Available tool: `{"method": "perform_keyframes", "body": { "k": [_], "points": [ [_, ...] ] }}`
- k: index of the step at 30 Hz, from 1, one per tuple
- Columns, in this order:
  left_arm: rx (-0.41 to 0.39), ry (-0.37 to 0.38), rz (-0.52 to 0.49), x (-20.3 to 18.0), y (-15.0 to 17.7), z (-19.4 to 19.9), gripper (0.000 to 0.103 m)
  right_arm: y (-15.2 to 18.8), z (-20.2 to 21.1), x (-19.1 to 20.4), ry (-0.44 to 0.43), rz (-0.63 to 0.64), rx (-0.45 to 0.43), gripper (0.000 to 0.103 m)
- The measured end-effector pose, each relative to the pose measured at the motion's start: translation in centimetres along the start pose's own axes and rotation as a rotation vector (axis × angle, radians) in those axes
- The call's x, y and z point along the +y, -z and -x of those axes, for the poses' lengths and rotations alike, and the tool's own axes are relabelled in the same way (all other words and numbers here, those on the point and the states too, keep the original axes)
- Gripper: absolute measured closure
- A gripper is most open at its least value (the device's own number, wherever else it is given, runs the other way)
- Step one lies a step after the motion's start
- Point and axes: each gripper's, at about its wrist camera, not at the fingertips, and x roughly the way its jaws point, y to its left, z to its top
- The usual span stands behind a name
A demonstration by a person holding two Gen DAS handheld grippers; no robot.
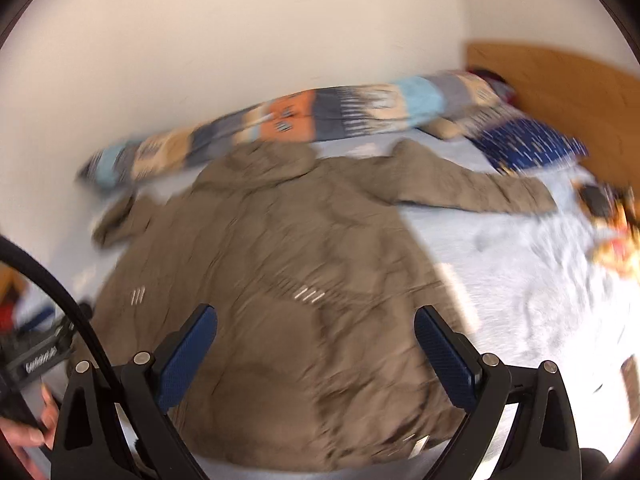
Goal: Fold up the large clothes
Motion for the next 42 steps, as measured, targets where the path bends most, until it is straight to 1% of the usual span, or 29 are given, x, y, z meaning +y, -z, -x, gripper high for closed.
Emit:
{"method": "perform_keyframes", "body": {
  "k": [2,4,5,8,10,12,14,17,18,20,23,26,28,29,31,34,37,40,42],
  "points": [
    [-0.020,-0.009,-0.002,0.1,-2.1,-0.5,0.002,-2.3,-0.2,-4.3,-0.001,-0.133,-0.002,0.002],
    [-0.045,-0.008,-0.016,-0.1,-4.4,-1.2,0.002,-4.1,-0.2,-8.2,0.019,-0.244,-0.021,0.002],
    [-0.057,-0.002,-0.035,-0.5,-5.9,-1.8,0.002,-5.1,-0.3,-10.4,0.018,-0.302,-0.026,0.002],
    [-0.087,0.010,-0.095,-1.6,-8.6,-4.1,0.002,-7.4,-0.9,-15.7,0.026,-0.444,-0.033,0.002],
    [-0.095,0.003,-0.129,-2.3,-9.5,-5.8,0.002,-8.6,-1.5,-18.8,0.020,-0.535,-0.046,0.002],
    [-0.066,0.016,-0.152,-3.2,-10.0,-8.3,0.002,-9.6,-2.3,-21.4,0.005,-0.615,-0.062,0.002],
    [-0.010,0.030,-0.144,-3.8,-10.1,-10.7,0.002,-10.7,-3.6,-24.1,-0.006,-0.688,-0.084,0.003],
    [0.059,0.080,-0.122,-4.7,-10.0,-12.5,0.002,-11.5,-6.1,-27.6,-0.005,-0.755,-0.073,0.006],
    [0.074,0.092,-0.133,-5.2,-9.9,-12.8,0.002,-11.6,-6.7,-28.6,-0.010,-0.773,-0.069,0.007],
    [0.066,0.100,-0.169,-6.0,-9.4,-12.9,0.002,-11.6,-8.2,-30.9,0.001,-0.817,-0.056,0.011],
    [0.064,0.098,-0.223,-6.9,-8.6,-13.0,0.002,-11.6,-9.8,-33.8,0.012,-0.860,-0.055,0.013],
    [0.079,0.110,-0.218,-7.0,-8.3,-13.1,0.002,-12.0,-11.6,-36.5,0.031,-0.884,-0.052,0.014],
    [0.086,0.122,-0.204,-7.1,-8.3,-13.3,0.002,-12.1,-12.5,-37.8,0.049,-0.889,-0.049,0.019],
    [0.087,0.123,-0.203,-7.2,-8.3,-13.3,0.002,-12.0,-13.3,-38.5,0.056,-0.895,-0.033,0.021],
    [0.082,0.122,-0.213,-7.4,-8.2,-13.3,0.002,-11.9,-14.4,-39.3,0.068,-0.900,-0.014,0.029],
    [0.084,0.129,-0.210,-7.6,-8.2,-13.3,0.002,-11.8,-16.0,-40.3,0.069,-0.908,0.009,0.033],
    [0.090,0.142,-0.198,-7.6,-8.1,-13.2,0.002,-11.8,-16.6,-41.1,0.094,-0.914,0.000,0.033],
    [0.085,0.142,-0.209,-7.7,-8.0,-13.2,0.002,-11.3,-17.5,-42.6,0.110,-0.952,0.001,0.034],
    [0.086,0.142,-0.215,-7.8,-7.9,-13.3,0.002,-10.8,-18.0,-43.3,0.112,-0.971,-0.001,0.037]
  ]
}}
